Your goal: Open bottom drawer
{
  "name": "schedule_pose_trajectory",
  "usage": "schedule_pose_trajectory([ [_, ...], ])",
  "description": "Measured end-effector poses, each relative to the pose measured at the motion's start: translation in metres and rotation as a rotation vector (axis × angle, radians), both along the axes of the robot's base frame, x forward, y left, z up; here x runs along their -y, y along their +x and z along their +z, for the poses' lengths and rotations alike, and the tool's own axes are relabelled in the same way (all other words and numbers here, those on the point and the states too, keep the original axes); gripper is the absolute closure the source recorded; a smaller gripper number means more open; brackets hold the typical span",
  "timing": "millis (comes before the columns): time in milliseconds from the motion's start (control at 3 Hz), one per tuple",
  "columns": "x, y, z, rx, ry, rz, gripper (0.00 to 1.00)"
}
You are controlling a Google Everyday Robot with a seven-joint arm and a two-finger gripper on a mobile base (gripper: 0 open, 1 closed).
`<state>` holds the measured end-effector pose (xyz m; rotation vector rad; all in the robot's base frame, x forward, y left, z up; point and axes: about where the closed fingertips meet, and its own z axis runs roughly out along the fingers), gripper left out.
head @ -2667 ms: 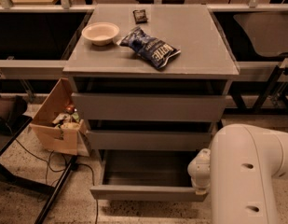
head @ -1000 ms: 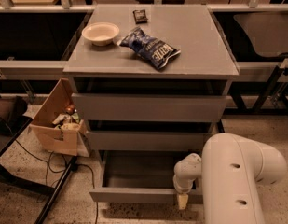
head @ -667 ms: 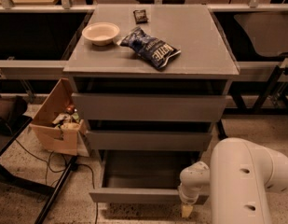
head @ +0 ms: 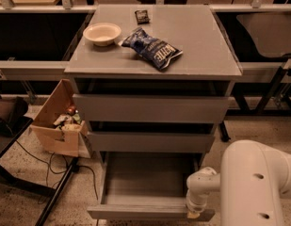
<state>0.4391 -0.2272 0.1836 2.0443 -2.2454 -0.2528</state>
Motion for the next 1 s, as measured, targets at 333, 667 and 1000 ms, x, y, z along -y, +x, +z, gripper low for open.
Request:
schedule_pose_trajectory([
  [333,0.003,-0.001,0.001,-0.001,-0.003,-0.009,1.0],
  [667,0.006,-0.018,0.003,-0.021,-0.002,-0.023,1.0],
  [1000,0.005,-0.015,0.003,-0.021,-0.001,-0.023,1.0],
])
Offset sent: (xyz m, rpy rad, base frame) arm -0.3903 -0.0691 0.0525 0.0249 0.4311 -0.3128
